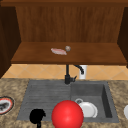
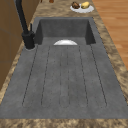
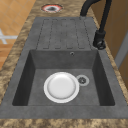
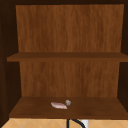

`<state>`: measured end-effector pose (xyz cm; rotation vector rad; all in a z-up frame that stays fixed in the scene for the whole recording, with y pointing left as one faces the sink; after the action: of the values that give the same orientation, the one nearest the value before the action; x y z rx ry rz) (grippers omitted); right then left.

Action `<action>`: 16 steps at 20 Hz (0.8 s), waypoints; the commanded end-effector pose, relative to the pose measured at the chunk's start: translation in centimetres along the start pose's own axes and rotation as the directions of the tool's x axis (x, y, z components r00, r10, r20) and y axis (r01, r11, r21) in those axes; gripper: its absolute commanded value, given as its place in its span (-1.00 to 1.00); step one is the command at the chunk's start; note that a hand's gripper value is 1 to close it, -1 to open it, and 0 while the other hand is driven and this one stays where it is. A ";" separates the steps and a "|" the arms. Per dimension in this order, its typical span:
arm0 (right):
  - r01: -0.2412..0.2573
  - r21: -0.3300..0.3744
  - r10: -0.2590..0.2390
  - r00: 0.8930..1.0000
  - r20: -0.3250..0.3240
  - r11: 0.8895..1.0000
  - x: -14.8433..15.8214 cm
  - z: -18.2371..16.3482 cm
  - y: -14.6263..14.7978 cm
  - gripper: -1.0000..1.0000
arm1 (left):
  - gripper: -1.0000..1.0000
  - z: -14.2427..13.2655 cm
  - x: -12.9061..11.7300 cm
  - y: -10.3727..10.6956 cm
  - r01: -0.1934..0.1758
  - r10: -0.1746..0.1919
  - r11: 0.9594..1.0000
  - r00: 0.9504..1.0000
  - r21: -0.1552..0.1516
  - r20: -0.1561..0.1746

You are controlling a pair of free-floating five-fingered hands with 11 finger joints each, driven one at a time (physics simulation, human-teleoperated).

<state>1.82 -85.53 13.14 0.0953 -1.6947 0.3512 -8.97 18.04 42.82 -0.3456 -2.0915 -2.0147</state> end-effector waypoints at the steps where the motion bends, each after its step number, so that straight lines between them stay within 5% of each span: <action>1: 0.000 0.000 0.000 1.000 0.000 1.000 0.0 0.0 0.0 -1.00 | 0.00 0.0 0.0 0.0 0.000 0.000 1.000 1.000 0.000 0.000; 10: 0.032 0.014 -0.032 0.999 -0.002 0.999 -1.5 0.8 -3.0 -1.00 | 0.00 0.0 0.0 0.0 0.000 0.000 1.000 1.000 0.000 0.000; 16: 0.055 -0.024 -0.055 0.998 0.011 0.998 -6.2 -2.1 0.5 -1.00 | 0.00 0.0 0.0 0.0 0.000 0.000 1.000 1.000 0.000 0.000</action>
<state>3.13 -87.37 9.68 0.1207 -1.7350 0.2834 -8.97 18.04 42.82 -0.3456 -2.0915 -2.0147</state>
